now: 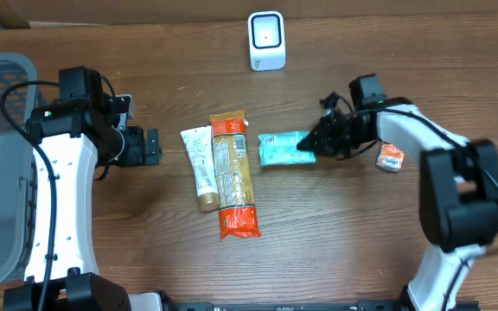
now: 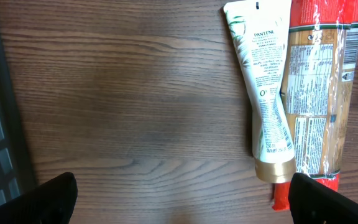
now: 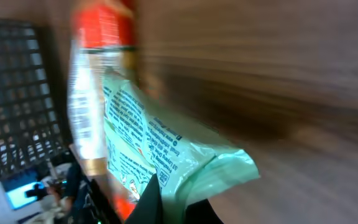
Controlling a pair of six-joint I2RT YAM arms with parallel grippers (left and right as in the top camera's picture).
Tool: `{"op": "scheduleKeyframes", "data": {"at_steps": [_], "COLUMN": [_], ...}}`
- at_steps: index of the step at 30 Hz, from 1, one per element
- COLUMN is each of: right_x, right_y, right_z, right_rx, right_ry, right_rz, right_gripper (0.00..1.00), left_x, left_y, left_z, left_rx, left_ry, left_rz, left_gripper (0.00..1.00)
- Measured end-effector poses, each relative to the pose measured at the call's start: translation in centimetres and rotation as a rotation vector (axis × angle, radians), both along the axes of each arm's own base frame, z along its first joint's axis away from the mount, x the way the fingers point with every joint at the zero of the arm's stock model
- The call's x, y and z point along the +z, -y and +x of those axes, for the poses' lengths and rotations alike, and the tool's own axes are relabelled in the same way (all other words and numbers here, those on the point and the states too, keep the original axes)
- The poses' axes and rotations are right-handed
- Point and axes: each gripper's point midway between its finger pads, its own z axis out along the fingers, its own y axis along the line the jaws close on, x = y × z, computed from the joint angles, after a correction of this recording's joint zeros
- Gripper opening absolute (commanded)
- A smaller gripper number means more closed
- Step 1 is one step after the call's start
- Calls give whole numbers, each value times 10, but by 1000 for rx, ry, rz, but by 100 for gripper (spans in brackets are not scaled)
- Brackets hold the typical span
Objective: Scan the item barcode
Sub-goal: 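Lift the green packet up toward the scanner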
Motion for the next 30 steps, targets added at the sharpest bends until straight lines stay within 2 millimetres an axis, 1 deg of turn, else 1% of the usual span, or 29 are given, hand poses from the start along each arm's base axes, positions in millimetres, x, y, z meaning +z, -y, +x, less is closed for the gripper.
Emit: {"op": "scheduleKeyframes", "data": {"at_steps": [3,5,8,11,14,19,22,24,26,30], "right_x": [56,95,140,174,203,238,250,253,253,242], "right_y": [0,0,2,5,10,19,22,23,24,30], "right_z": [2,-3,-14,-25,-38,-59,-69,-73,-74,-74], "right_rx": [7,12,15,13,-4,-40,-56,-63,-67,-98], "right_ry": [146,245,355,441,512,597,621,625,617,560], "right_rz": [24,42,61,75,75,67,66,65,62,11], "right_gripper": [4,4,4,4,4,4,4,4,3,3], "left_x": [0,0,0,0,0,0,0,0,0,0], "left_y": [0,0,0,0,0,0,0,0,0,0], "left_z": [0,0,0,0,0,0,0,0,0,0], "left_rx": [0,0,0,0,0,0,0,0,0,0], "left_ry": [0,0,0,0,0,0,0,0,0,0], "left_rz": [0,0,0,0,0,0,0,0,0,0], "left_gripper": [100,100,100,100,99,100,100,99,99,100]}}
